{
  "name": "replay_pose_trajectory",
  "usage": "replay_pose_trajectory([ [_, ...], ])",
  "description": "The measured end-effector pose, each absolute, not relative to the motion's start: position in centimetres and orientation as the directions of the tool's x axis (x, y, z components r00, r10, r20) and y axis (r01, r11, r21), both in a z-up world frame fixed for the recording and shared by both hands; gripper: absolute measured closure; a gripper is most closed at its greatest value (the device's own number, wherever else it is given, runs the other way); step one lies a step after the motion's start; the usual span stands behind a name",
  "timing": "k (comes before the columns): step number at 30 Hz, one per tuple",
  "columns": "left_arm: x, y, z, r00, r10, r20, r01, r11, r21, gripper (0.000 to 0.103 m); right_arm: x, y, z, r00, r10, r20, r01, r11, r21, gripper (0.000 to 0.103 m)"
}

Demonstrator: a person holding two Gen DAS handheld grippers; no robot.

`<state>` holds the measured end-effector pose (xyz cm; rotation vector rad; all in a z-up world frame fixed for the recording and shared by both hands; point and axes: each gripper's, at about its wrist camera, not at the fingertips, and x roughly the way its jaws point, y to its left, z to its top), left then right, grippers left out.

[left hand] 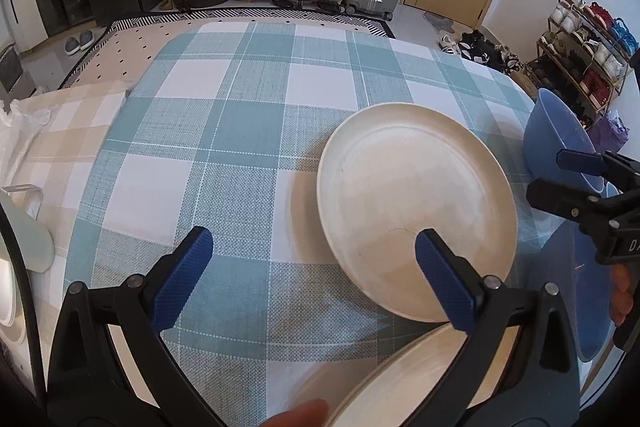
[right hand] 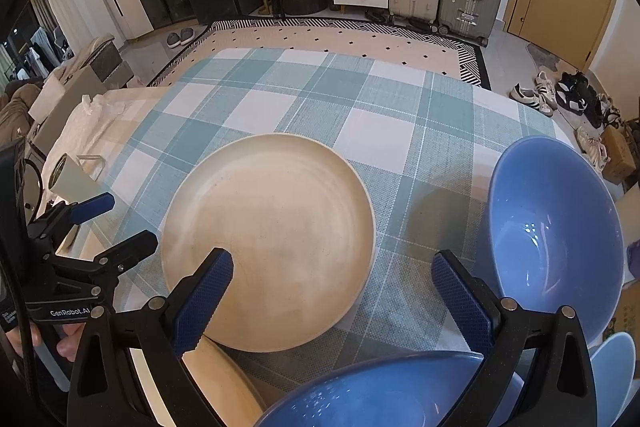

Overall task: Organize plates and bowls
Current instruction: 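Move both grippers forward to the rim of the nearest cream plate, then close both grippers on the cream plate rim and tilt it up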

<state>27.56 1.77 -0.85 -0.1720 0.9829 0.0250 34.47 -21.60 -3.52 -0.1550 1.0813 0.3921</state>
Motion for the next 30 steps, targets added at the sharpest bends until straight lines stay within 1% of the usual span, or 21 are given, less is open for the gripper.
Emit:
replay_pose_trajectory([
  [3,27.9,1.6,-1.2,0.545,-0.063,-0.836,-0.091,0.987,-0.133,0.005,35.0,-21.4,-4.2,0.391,0.235,-0.890,-0.387,0.919,0.073,0.002],
  [7,28.4,1.2,-1.8,0.525,-0.081,-0.847,-0.064,0.989,-0.135,0.011,35.4,-21.1,-4.8,0.373,0.235,-0.898,-0.396,0.915,0.075,0.005],
  [9,28.4,1.0,-2.0,0.520,-0.087,-0.850,-0.050,0.990,-0.133,0.012,35.7,-21.0,-5.1,0.364,0.235,-0.901,-0.397,0.914,0.078,0.005],
  [14,28.8,0.8,-2.6,0.502,-0.114,-0.857,-0.038,0.987,-0.154,0.023,36.3,-20.7,-5.8,0.337,0.236,-0.911,-0.402,0.911,0.088,0.014],
  [22,29.2,0.6,-3.5,0.479,-0.131,-0.868,-0.031,0.986,-0.166,0.031,36.7,-20.2,-6.7,0.315,0.216,-0.924,-0.418,0.906,0.069,0.021],
  [26,29.4,0.5,-3.9,0.465,-0.137,-0.875,-0.033,0.985,-0.172,0.039,36.8,-20.1,-7.2,0.304,0.203,-0.931,-0.427,0.903,0.057,0.024],
  [27,29.5,0.6,-4.0,0.462,-0.139,-0.876,-0.034,0.984,-0.174,0.039,36.9,-20.0,-7.3,0.301,0.200,-0.932,-0.428,0.902,0.055,0.024],
  [28,29.6,0.6,-4.1,0.458,-0.142,-0.877,-0.035,0.984,-0.177,0.040,36.9,-19.9,-7.4,0.297,0.197,-0.934,-0.433,0.900,0.052,0.028],
  [30,29.6,0.5,-4.2,0.456,-0.144,-0.878,-0.034,0.983,-0.179,0.042,36.9,-19.7,-7.6,0.293,0.192,-0.937,-0.436,0.899,0.047,0.030],
])
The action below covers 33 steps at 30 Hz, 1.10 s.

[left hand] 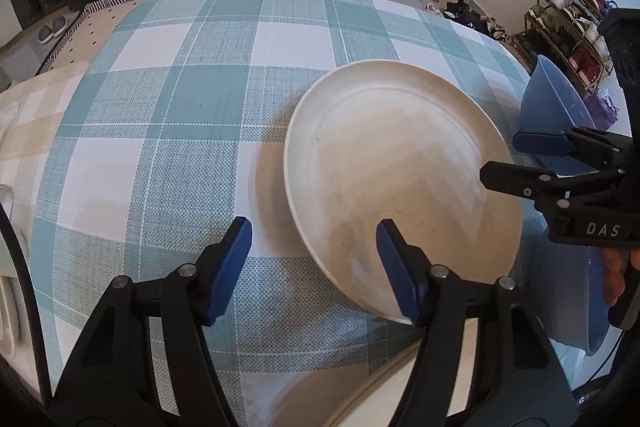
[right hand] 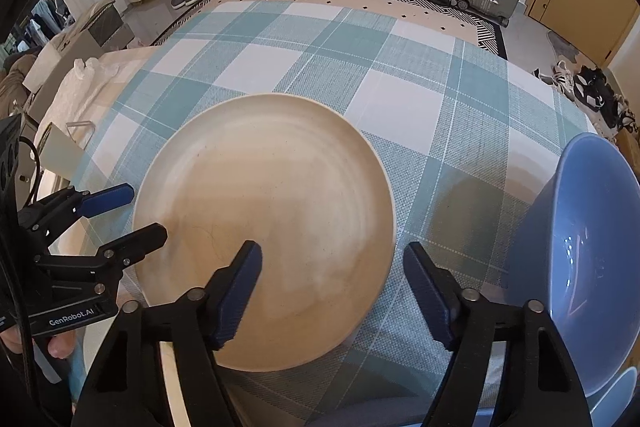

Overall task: Organize plates and bowls
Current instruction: 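Close both grippers on the cream plate rim and tilt it up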

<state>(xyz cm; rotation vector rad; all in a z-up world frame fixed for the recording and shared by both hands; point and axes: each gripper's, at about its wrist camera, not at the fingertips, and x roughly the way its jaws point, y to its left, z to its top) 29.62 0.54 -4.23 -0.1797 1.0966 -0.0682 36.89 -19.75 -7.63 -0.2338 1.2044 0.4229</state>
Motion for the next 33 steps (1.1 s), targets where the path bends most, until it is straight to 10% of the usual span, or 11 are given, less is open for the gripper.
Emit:
replay_pose_trajectory([
  [33,29.6,-0.1,-5.3,0.438,-0.139,-0.888,-0.016,0.987,-0.162,0.082,37.5,-20.6,-9.0,0.323,0.090,-0.942,-0.416,0.908,-0.056,0.086],
])
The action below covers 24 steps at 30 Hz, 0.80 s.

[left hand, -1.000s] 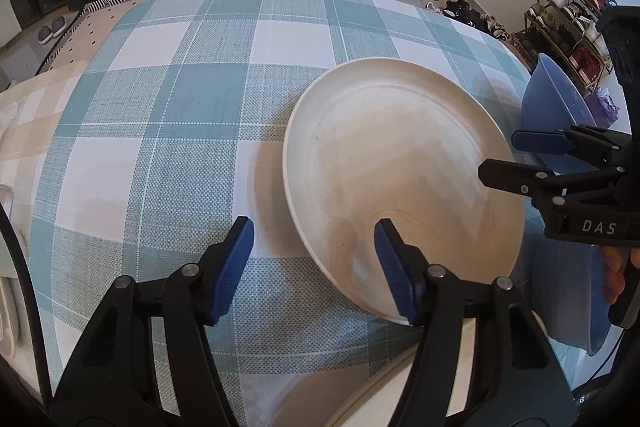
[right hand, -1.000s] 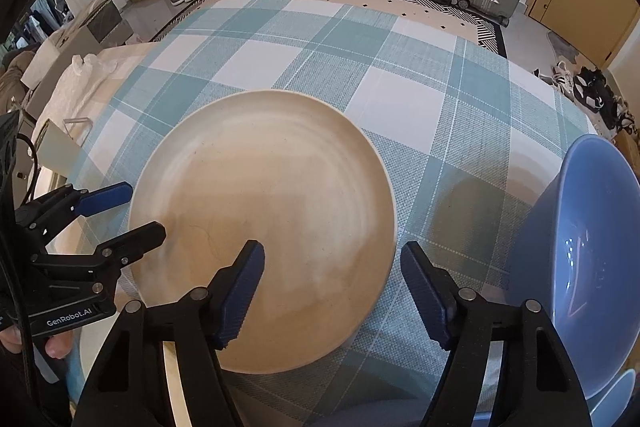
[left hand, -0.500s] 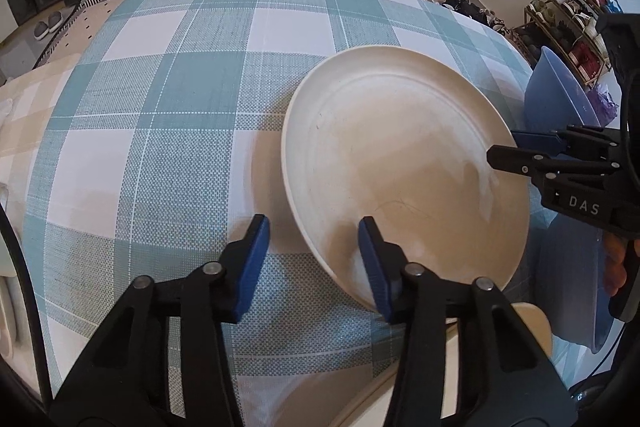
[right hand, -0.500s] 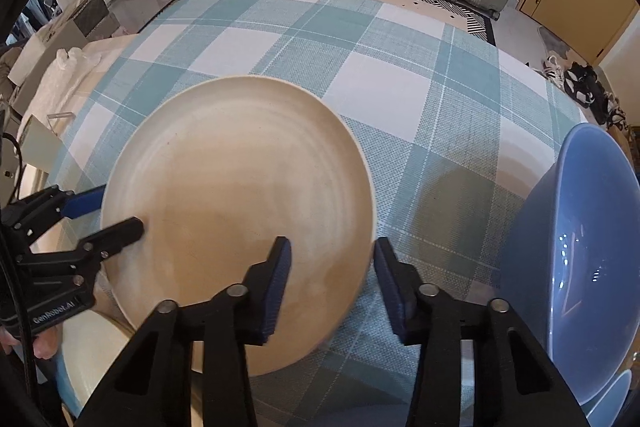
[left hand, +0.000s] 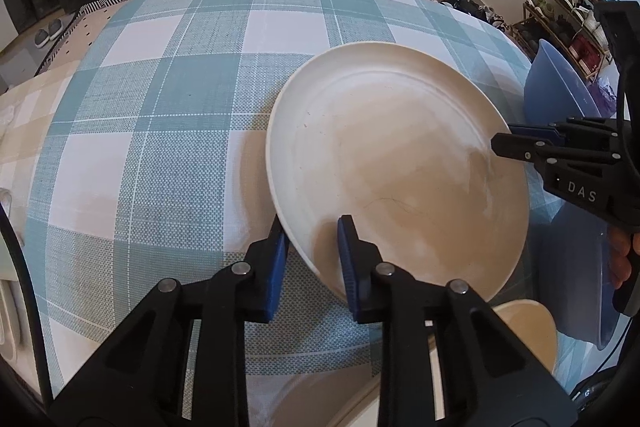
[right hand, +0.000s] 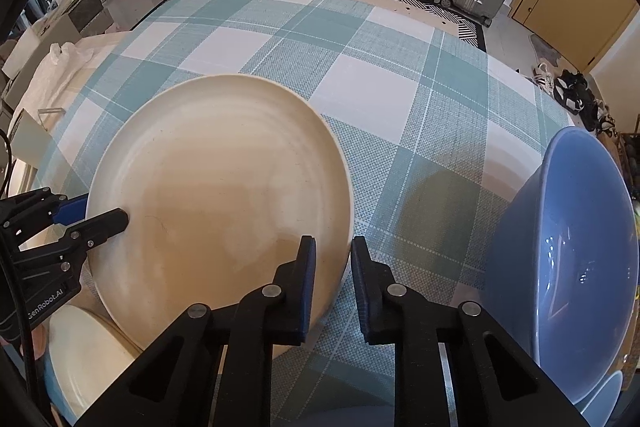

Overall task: Organize plates and bowls
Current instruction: 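Close both grippers on the cream plate rim and tilt it up, then carry the tilted cream plate over the other cream plate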

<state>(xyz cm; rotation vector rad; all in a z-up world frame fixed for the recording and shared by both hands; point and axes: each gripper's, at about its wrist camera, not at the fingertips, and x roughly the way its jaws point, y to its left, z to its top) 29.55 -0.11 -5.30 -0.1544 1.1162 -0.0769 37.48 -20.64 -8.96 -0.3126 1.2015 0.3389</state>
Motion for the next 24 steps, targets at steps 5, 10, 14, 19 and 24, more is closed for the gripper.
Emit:
replay_pose_trajectory([
  [5,29.6,0.1,-5.0,0.448,-0.136,-0.884,-0.023,0.986,-0.163,0.082,37.5,-20.6,-8.8,0.328,0.100,-0.939,-0.414,0.909,-0.048,0.086],
  [10,29.4,0.1,-4.3,0.467,-0.127,-0.875,-0.022,0.988,-0.156,0.082,37.5,-20.6,-8.4,0.341,0.108,-0.934,-0.412,0.910,-0.045,0.086],
  [14,29.2,0.0,-3.5,0.481,-0.125,-0.868,-0.017,0.988,-0.152,0.082,37.4,-20.8,-7.9,0.350,0.113,-0.930,-0.409,0.911,-0.043,0.086],
  [19,28.8,0.1,-2.6,0.497,-0.126,-0.859,-0.021,0.987,-0.157,0.082,37.0,-20.9,-7.1,0.367,0.129,-0.921,-0.409,0.912,-0.035,0.086],
  [24,28.2,0.2,-1.6,0.515,-0.122,-0.848,-0.021,0.988,-0.155,0.082,36.4,-20.8,-6.2,0.389,0.134,-0.911,-0.409,0.912,-0.041,0.086],
])
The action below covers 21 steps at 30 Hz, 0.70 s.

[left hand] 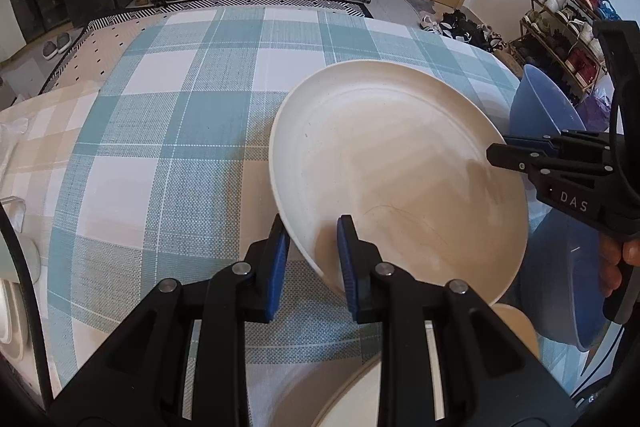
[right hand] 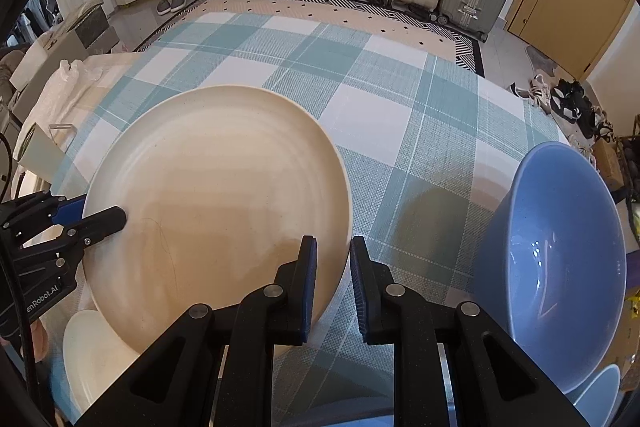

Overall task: Organize plates and bowls
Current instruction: 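Carry the tilted cream plate over the other cream plate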

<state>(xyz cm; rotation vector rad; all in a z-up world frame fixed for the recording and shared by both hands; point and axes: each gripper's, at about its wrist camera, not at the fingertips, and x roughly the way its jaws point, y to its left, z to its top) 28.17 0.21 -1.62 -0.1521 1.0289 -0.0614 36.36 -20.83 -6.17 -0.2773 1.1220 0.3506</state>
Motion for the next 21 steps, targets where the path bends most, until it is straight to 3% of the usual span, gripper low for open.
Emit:
replay_pose_trajectory([
  [21,22.9,0.8,3.9,0.595,-0.109,-0.796,-0.024,0.988,-0.153,0.082,31.9,-20.2,-1.5,0.471,0.166,-0.866,-0.423,0.904,-0.057,0.086],
])
